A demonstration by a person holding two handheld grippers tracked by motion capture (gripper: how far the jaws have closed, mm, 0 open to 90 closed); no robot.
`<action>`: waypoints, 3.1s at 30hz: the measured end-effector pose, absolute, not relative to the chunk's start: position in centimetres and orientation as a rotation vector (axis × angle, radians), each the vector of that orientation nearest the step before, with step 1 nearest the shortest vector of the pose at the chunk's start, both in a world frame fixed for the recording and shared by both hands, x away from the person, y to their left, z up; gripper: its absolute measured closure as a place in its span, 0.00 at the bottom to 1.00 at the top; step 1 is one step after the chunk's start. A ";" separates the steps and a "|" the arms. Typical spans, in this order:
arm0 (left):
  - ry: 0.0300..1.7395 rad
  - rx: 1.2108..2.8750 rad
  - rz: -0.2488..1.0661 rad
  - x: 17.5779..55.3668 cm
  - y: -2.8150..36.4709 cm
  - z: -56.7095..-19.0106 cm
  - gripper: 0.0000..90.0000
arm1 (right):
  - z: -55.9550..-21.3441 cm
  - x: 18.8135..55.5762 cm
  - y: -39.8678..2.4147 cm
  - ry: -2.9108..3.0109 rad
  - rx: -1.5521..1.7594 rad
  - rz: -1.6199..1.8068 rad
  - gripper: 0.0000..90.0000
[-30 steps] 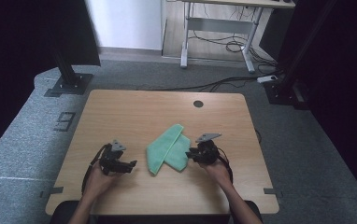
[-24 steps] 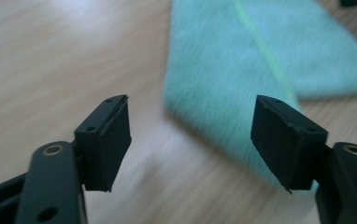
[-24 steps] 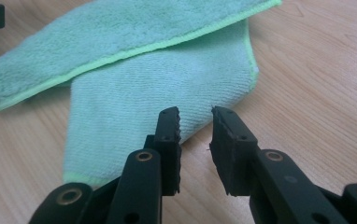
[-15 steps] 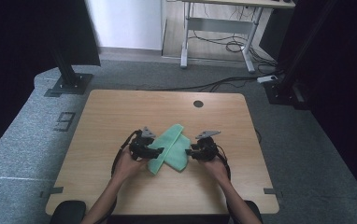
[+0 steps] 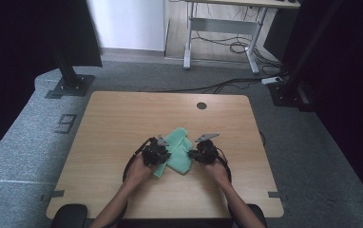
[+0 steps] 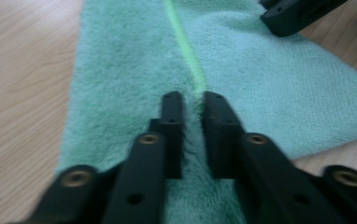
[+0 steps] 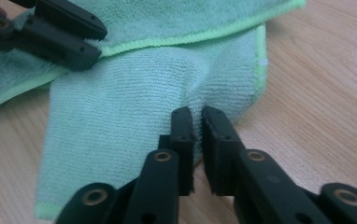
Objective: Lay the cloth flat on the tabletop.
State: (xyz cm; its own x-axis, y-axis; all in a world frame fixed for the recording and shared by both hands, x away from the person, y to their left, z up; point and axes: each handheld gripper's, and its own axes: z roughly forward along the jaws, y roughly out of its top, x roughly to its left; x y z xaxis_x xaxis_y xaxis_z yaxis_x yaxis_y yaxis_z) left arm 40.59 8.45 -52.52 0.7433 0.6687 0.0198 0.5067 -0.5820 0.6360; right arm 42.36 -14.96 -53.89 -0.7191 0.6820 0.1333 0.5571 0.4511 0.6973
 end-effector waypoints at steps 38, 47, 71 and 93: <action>1.076 2.167 0.322 45.6 13.3 -51.5 0.51 | -53.0 43.6 -19.9 2.418 1.257 1.177 0.66; 1.075 2.250 0.273 45.3 12.8 -53.2 0.86 | -53.7 43.5 -18.6 2.495 1.228 1.141 0.95; 1.251 2.047 0.383 44.4 20.2 -49.9 0.40 | -44.8 46.8 -17.5 2.317 1.077 1.079 0.55; 1.149 2.203 0.405 40.8 18.3 -53.7 0.44 | -54.0 43.6 -14.5 2.547 1.099 1.116 0.87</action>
State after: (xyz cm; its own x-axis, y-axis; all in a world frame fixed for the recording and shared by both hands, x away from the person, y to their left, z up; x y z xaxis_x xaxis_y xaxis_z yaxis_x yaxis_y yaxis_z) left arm 40.76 18.27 -53.66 0.5757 0.8176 -0.0122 0.6296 -0.4338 0.6445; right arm 43.63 -14.49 -54.03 -0.7198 0.6790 0.1443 0.5664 0.4543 0.6876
